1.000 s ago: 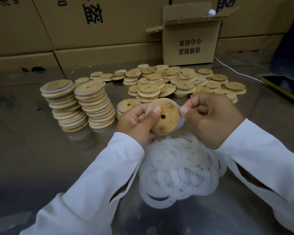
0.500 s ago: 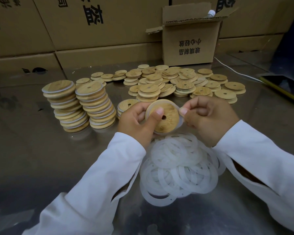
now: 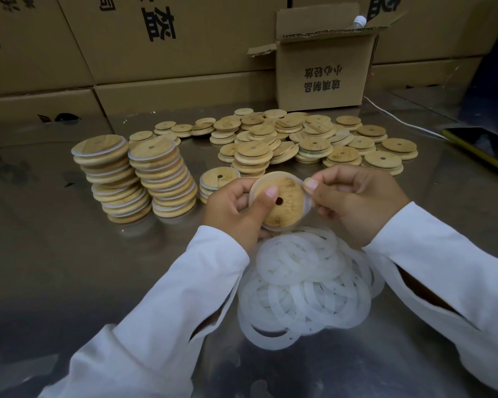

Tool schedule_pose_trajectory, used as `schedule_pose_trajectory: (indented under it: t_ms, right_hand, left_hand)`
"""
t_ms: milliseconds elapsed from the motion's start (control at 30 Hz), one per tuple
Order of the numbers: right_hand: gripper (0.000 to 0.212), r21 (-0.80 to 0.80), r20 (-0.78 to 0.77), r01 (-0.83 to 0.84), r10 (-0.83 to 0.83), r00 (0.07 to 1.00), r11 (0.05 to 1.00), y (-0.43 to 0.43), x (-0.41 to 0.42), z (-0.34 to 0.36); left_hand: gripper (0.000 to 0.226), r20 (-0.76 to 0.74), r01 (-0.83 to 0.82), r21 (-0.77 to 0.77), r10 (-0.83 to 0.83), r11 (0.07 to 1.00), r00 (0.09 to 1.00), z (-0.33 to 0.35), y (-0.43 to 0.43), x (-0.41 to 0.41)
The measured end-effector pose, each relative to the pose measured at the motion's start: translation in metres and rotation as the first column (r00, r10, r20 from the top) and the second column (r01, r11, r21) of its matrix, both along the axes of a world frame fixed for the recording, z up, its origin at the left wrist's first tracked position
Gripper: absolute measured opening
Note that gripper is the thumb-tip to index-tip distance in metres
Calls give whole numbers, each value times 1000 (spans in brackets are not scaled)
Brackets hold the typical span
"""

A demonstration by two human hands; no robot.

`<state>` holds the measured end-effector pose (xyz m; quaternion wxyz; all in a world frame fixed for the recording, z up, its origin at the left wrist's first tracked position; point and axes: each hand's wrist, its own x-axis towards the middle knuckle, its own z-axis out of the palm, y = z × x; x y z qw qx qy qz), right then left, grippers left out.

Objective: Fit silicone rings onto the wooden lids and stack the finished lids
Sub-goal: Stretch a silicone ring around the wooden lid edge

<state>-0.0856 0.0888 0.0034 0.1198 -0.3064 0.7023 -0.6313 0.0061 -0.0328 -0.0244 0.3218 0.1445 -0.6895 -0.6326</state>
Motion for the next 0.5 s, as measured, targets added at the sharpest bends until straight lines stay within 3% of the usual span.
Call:
schedule_pose_trajectory:
  t_ms: [267,367,500]
  right_hand:
    - [17,63,-86,19,-14,996,998,1,2,2]
    - [11,82,34,-79,76,997,994,5,0,6]
    - [21,10,231,-202,194,953,979,7,-1,8]
  left_hand:
    - [9,4,61,138,-62,989,998,0,-1,-1]
    - [7,2,32,126,-33,992,999,0,-1,-1]
    - [7,-1,-32,50,33,998,999,2,0,0]
